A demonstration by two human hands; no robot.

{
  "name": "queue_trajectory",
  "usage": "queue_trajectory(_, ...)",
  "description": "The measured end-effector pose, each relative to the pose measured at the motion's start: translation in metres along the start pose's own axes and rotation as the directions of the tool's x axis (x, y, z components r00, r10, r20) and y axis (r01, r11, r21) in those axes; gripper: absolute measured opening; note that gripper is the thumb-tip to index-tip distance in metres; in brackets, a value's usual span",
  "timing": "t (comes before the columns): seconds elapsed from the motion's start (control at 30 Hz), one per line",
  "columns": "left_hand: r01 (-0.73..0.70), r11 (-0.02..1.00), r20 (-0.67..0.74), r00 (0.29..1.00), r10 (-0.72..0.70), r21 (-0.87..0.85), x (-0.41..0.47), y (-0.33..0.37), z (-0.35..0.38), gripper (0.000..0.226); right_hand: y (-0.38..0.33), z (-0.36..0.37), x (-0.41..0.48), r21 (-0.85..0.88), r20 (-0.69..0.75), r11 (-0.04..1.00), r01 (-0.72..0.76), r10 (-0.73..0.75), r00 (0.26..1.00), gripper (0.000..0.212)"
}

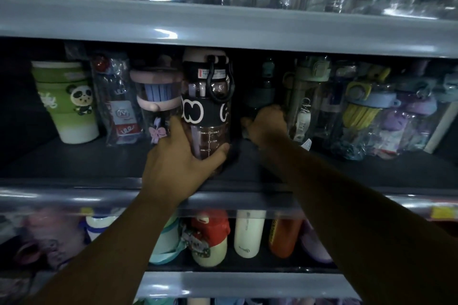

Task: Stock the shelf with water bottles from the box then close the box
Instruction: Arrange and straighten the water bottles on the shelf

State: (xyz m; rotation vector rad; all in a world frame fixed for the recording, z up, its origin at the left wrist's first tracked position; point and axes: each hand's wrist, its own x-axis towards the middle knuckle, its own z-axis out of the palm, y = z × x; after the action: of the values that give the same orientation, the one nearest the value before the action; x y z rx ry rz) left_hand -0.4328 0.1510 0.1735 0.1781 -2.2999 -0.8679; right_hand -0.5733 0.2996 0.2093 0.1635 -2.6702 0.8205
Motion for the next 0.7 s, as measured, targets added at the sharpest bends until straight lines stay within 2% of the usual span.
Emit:
queue_trajectory(0.1,0.009,1.000,-0.002,1.000,-0.008,0.028,-0.002,0.003,0.000,0.084,0.007,-0.010,-0.019,0.032,-0.005,0.998,0.049,-0.048,0.999,0.077)
queue_trajectory(0.27,0.033,0.998,0.005,0.999,-0.033,0.058,-0.003,0.004,0.000,0.083,0.028,-0.015,-0.045,0.065,-0.052,0.985,0.159,-0.155,0.986,0.077)
queue_trajectory(0.4,0.043,0.997,0.001,0.999,-0.043,0.071,-0.004,0.006,0.000,0.079,0.046,-0.019,-0.056,0.170,-0.072,0.978,0.124,-0.114,0.991,0.104)
queue_trajectory(0.47,0.035,0.997,-0.007,0.999,-0.034,0.073,-0.004,0.007,0.000,0.077,0.050,-0.023,-0.055,0.356,-0.061,0.921,0.160,-0.148,0.987,0.094)
queue_trajectory(0.53,0.036,0.996,-0.007,0.999,-0.035,0.077,-0.004,0.007,0.001,0.077,0.052,-0.026,-0.058,0.520,-0.015,0.836,0.178,-0.199,0.980,0.065)
queue_trajectory(0.57,0.034,0.996,-0.010,0.999,-0.033,0.077,-0.004,0.006,0.001,0.077,0.052,-0.027,-0.061,0.559,-0.003,0.811,0.172,-0.206,0.979,0.059)
queue_trajectory(0.7,0.033,0.997,-0.012,0.999,-0.032,0.073,-0.005,0.007,0.000,0.081,0.052,-0.019,-0.065,0.579,-0.041,0.804,0.137,-0.139,0.989,0.073)
